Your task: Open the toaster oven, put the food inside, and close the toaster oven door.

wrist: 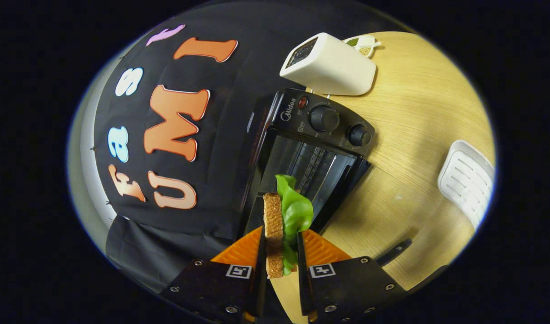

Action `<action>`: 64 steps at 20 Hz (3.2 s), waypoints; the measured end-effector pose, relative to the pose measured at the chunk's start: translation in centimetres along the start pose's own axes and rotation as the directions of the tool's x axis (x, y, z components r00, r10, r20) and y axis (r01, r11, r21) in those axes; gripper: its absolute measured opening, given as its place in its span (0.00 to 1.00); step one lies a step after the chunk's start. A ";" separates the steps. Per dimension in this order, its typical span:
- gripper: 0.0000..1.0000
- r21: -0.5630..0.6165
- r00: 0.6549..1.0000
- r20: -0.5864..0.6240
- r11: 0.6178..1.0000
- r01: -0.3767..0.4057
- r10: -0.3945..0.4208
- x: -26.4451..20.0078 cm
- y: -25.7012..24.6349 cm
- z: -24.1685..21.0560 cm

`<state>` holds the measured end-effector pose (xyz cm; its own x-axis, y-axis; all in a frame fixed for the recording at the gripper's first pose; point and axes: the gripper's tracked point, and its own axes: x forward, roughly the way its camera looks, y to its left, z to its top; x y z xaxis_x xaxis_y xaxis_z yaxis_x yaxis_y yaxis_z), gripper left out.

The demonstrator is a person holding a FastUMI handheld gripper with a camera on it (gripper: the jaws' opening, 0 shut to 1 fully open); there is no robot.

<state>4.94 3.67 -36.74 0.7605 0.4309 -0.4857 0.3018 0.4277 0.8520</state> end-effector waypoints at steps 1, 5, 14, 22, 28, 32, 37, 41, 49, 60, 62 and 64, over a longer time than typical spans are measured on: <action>0.32 0.018 1.000 0.018 1.000 0.004 -0.005 0.8 -0.1 0.0; 0.32 0.087 0.993 0.117 0.996 0.024 -0.035 4.4 0.0 0.6; 0.40 0.170 0.952 0.236 0.973 0.159 -0.197 9.1 -1.5 2.0; 0.81 0.152 0.942 0.178 0.954 0.259 -0.284 9.6 -3.4 0.6; 0.98 0.147 0.935 0.173 0.946 0.288 -0.311 6.3 -2.7 -0.5; 0.99 0.065 0.950 0.164 0.964 0.257 -0.265 1.4 0.5 -2.4; 0.98 -0.131 0.965 0.115 0.960 0.249 -0.235 -3.6 2.5 -4.6; 0.98 -0.377 0.947 0.076 0.871 0.316 -0.311 -6.5 -0.3 -6.2; 0.99 -0.716 0.891 0.126 0.582 0.385 -0.435 -9.5 -8.1 -7.0; 1.00 -0.867 0.816 0.119 0.342 0.363 -0.565 -5.9 -15.4 -8.9; 1.00 -0.876 0.808 0.135 0.313 0.368 -0.574 -5.2 -15.8 -8.3; 1.00 -0.881 0.802 0.129 0.304 0.363 -0.583 -4.6 -16.2 -8.4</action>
<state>-8.29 1.45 -49.90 0.5080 -0.0061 -0.8613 -0.1389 0.9863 -0.0890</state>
